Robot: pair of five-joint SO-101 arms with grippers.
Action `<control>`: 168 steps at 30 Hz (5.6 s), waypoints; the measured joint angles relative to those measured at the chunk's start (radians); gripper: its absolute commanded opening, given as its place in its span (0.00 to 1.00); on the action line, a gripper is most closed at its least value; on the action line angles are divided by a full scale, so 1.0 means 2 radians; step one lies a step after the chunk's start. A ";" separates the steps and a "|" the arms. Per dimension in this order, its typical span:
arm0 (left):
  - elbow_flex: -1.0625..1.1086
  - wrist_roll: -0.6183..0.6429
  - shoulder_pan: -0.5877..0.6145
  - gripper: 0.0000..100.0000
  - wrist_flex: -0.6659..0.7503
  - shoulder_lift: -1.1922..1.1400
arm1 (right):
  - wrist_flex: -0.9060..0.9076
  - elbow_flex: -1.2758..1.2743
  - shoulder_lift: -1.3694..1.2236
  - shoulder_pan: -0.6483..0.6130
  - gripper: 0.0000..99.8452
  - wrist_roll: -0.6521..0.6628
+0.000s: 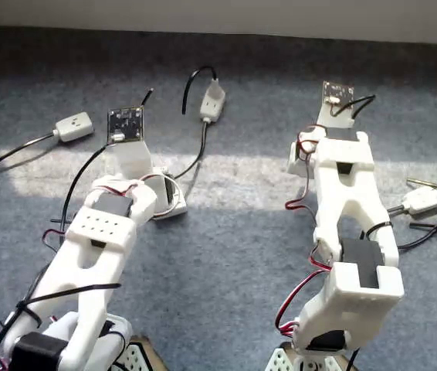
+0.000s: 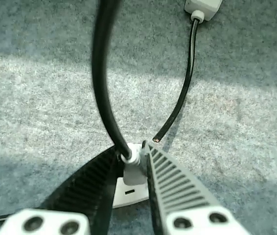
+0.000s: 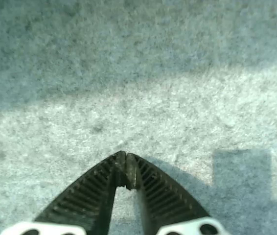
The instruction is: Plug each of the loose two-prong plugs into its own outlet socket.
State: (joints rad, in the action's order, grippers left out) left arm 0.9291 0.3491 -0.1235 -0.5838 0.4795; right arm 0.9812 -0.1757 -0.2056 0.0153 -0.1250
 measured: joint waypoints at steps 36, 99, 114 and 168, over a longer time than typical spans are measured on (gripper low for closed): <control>0.026 0.155 -0.048 0.01 0.091 0.167 | -0.003 0.000 0.000 0.012 0.01 -0.004; 0.050 0.233 -0.140 0.01 0.124 0.189 | 0.112 0.068 0.000 -0.167 0.01 -0.087; 0.051 0.235 -0.117 0.01 0.143 0.189 | 0.162 0.074 0.000 -0.162 0.01 -0.087; 0.059 0.235 -0.078 0.01 0.159 0.193 | 0.181 0.126 0.000 -0.173 0.01 -0.075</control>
State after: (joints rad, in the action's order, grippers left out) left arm 1.0472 0.8186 -0.2800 -0.2662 0.8661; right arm 1.3433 0.0760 -0.2056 -0.3314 -0.2754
